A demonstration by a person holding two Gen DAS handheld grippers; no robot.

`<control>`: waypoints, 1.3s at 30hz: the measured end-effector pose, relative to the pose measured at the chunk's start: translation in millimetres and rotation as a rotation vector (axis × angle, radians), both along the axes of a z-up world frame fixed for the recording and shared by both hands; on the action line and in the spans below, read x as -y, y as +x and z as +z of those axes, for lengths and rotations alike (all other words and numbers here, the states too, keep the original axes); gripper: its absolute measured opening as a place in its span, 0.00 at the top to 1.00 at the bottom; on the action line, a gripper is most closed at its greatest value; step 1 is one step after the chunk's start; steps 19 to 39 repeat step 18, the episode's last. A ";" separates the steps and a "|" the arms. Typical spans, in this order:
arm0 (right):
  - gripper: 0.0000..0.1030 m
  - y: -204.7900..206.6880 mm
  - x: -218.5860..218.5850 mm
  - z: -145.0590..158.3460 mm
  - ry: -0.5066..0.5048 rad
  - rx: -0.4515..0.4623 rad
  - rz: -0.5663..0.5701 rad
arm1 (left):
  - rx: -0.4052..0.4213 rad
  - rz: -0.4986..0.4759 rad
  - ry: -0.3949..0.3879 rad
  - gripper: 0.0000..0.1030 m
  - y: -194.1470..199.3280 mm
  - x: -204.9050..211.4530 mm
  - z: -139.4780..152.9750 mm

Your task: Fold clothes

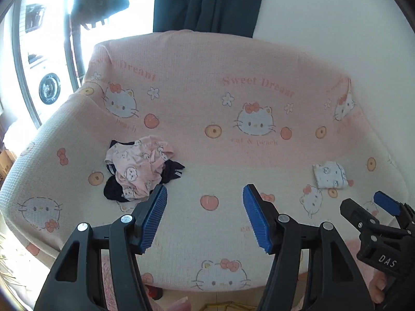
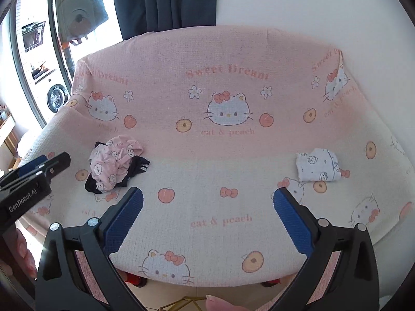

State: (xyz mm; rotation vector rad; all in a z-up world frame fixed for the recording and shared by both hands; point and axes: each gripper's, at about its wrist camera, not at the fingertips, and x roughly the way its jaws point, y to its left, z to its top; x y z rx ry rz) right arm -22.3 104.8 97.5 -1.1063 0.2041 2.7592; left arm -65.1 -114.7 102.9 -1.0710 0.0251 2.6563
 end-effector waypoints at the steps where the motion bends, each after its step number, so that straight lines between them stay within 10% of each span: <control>1: 0.01 8.8 -2.5 -3.7 -0.018 0.010 -0.026 | 0.002 0.013 0.010 0.37 9.3 3.9 -2.8; 11: 0.01 62.8 12.9 -34.9 0.020 0.111 0.008 | 0.017 0.052 -0.064 0.29 69.3 13.8 -24.4; 39: 0.01 60.1 14.5 -39.5 0.017 0.131 0.018 | 0.073 0.021 0.009 0.28 63.7 16.8 -36.0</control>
